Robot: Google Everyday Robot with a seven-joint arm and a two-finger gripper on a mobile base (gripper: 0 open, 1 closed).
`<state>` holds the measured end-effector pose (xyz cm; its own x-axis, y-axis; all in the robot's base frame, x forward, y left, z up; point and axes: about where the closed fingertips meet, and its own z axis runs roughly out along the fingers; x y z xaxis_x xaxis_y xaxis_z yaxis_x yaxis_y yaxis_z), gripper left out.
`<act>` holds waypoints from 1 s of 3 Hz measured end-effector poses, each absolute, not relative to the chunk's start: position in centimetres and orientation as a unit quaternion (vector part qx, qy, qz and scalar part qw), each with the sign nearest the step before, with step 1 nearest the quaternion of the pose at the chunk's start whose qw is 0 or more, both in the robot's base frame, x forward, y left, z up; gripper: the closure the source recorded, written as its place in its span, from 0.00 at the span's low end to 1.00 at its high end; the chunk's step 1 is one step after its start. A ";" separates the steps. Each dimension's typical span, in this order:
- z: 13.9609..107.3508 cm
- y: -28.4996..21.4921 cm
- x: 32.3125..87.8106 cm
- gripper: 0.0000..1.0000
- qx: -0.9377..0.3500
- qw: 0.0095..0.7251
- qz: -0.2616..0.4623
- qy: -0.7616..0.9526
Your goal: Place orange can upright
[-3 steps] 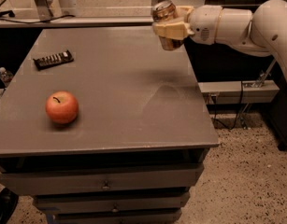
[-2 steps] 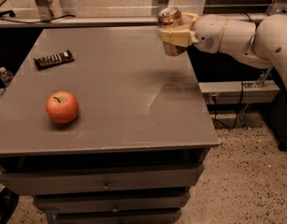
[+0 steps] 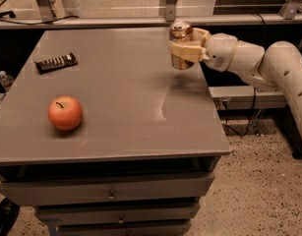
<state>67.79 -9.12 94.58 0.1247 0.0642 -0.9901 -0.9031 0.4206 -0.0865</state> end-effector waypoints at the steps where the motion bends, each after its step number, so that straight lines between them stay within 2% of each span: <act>1: 93.2 -10.2 67.6 1.00 -0.380 0.646 0.386 0.539; 3: 91.4 -12.4 66.8 1.00 -0.352 0.659 0.413 0.520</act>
Offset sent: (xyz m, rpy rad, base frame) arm -0.0113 -0.0507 -0.0376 0.1433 0.0004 -0.0041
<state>66.81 -12.44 91.43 0.1182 0.1777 -0.9770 -0.9110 0.4109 -0.0355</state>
